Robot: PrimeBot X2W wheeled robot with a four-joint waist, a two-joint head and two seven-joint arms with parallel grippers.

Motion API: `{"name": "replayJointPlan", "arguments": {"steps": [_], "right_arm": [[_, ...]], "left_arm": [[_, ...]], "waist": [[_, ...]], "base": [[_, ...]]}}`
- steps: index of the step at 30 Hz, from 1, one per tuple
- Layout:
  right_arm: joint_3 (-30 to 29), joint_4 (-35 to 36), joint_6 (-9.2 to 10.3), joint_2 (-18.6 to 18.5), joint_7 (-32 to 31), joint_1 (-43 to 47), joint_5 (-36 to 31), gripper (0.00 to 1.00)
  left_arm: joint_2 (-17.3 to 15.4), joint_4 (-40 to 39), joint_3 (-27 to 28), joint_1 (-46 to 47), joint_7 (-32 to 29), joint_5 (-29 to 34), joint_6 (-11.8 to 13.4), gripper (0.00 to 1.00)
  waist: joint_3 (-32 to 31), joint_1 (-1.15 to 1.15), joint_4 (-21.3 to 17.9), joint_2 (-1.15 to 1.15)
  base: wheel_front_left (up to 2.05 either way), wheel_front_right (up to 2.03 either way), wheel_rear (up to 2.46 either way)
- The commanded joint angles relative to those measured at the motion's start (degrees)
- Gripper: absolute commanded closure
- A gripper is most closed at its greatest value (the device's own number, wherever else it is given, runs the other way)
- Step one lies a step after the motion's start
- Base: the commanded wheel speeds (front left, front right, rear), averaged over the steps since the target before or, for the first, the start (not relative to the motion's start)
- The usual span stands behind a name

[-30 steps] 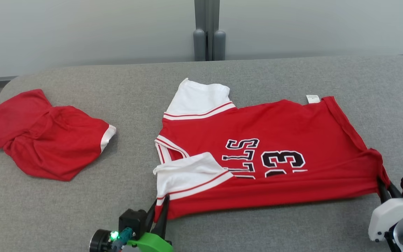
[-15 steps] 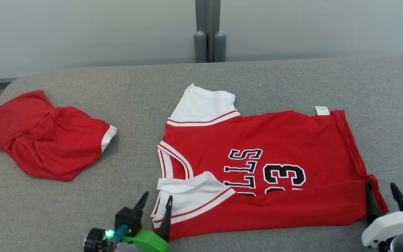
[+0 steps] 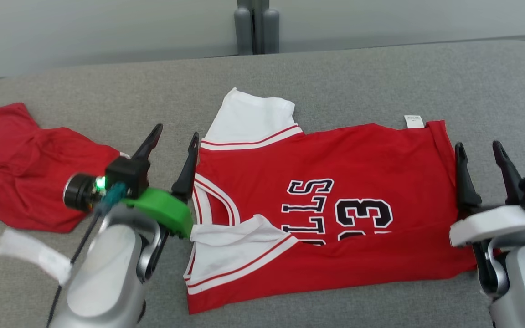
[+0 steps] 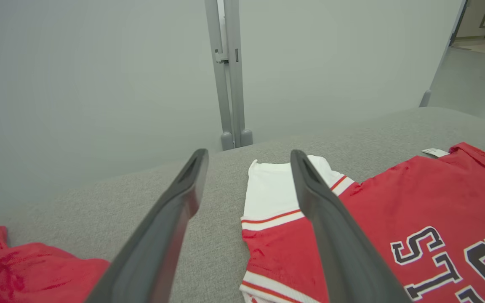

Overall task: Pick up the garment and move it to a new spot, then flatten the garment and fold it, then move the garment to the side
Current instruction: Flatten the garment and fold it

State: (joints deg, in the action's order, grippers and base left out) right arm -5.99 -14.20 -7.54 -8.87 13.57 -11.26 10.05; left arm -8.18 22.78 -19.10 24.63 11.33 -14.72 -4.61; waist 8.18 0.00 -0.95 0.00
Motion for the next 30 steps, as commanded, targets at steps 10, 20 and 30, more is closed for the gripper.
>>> {"name": "replayJointPlan", "arguments": {"steps": [10,20,30], "right_arm": [[3.8,2.6,0.11,1.0,-1.7,-15.8,-3.2,0.0],[5.8,2.3,0.12,1.7,-1.3,-24.1,-3.1,0.0],[6.1,1.0,0.12,2.5,-0.3,-25.0,-1.9,0.0]], "left_arm": [[-10.7,0.3,-12.9,28.7,-26.7,-16.0,-2.9,0.0],[-21.8,3.7,-24.2,44.7,-41.8,-30.9,-2.9,0.0],[-25.8,8.1,-32.7,49.0,-43.4,-35.3,-2.9,0.0]], "waist": [[18.1,0.0,-7.9,0.0],[24.9,0.0,-13.5,0.0],[27.1,0.0,-16.4,0.0]], "base": [[0.0,0.0,0.0],[0.0,0.0,0.0],[0.0,0.0,0.0]]}}
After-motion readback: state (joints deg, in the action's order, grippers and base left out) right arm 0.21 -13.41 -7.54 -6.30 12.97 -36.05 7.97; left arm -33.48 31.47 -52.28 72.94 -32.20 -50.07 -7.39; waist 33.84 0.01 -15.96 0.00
